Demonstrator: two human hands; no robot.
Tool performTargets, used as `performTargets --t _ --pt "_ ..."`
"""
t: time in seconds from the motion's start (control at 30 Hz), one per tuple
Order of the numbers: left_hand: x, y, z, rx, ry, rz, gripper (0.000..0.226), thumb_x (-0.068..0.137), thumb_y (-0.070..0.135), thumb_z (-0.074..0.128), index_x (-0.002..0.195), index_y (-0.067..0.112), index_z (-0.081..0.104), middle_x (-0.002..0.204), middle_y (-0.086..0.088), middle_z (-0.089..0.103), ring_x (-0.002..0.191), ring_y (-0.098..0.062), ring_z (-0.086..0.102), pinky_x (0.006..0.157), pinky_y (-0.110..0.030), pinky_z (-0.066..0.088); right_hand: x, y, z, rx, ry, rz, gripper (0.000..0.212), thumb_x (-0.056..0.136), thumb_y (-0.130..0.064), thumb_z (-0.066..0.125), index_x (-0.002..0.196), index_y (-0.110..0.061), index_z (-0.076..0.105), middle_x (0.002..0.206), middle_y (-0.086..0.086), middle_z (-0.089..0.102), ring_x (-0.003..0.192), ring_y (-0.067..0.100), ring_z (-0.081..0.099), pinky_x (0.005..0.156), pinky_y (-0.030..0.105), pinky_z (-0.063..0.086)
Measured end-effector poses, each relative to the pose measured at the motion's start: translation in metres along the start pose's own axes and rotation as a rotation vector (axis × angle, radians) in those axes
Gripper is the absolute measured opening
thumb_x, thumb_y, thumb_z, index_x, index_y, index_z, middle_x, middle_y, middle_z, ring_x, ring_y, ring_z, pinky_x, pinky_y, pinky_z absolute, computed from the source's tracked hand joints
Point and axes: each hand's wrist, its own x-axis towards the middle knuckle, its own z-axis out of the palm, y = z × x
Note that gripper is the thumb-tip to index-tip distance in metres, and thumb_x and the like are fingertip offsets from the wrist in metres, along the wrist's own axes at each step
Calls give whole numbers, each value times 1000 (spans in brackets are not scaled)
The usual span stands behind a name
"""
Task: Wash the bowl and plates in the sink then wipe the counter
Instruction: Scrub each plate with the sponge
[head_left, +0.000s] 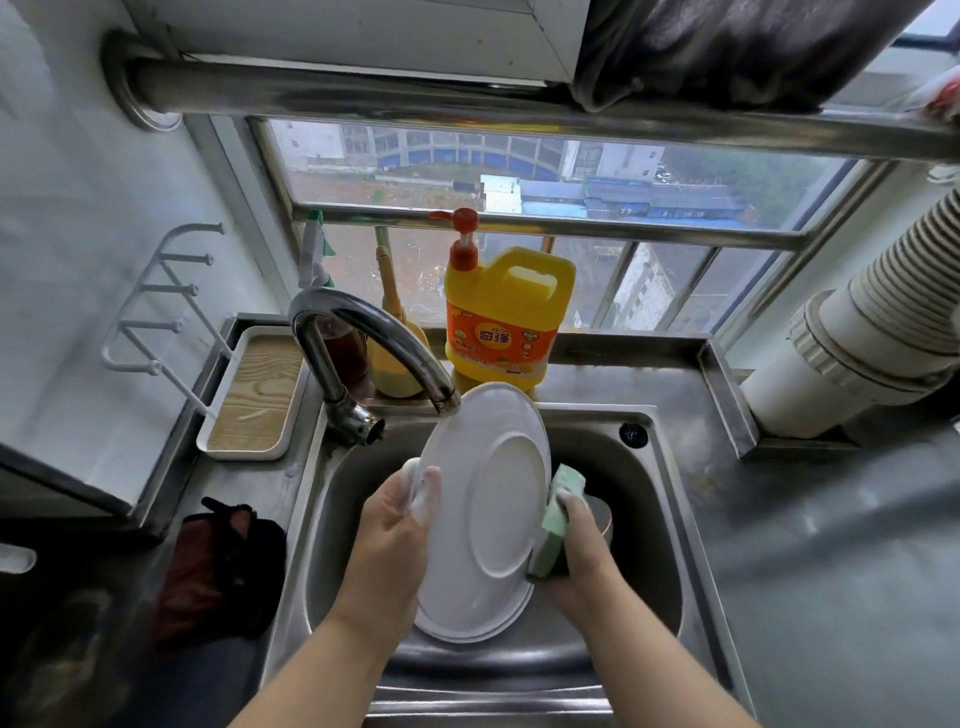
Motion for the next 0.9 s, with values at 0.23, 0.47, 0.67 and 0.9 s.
performTargets --t 0.23,0.47,0.67,0.9 --pt "9 -2 -42 74 -323 -284 20 77 27 67 94 16 63 88 -8 65 79 -20 64 64 -31 52 -22 -54 -15 -412 -104 -578 44 72 -27 52 115 -35 53 103 1 61 90 16 60 72 24 50" --pt "44 11 -21 217 -276 -188 20 95 22 54 80 11 63 77 -11 60 64 -16 58 58 -27 46 -61 -74 37 -1246 -71 -927 59 91 -43 51 143 -47 24 143 1 32 129 22 34 108 39 33" --pt "20 -8 -12 123 -103 -95 22 98 18 49 84 6 62 75 -12 62 67 -21 57 60 -31 48 -53 -62 44 -1099 -49 -858 58 91 -48 41 145 -38 25 150 2 27 137 22 26 108 37 29" --pt "18 -7 -17 165 -43 -56 23 97 16 51 79 5 61 72 -12 59 67 -22 52 59 -31 43 -65 -34 59 -1196 -176 -973 60 92 -45 47 146 -45 20 155 -2 19 143 17 14 115 36 19"
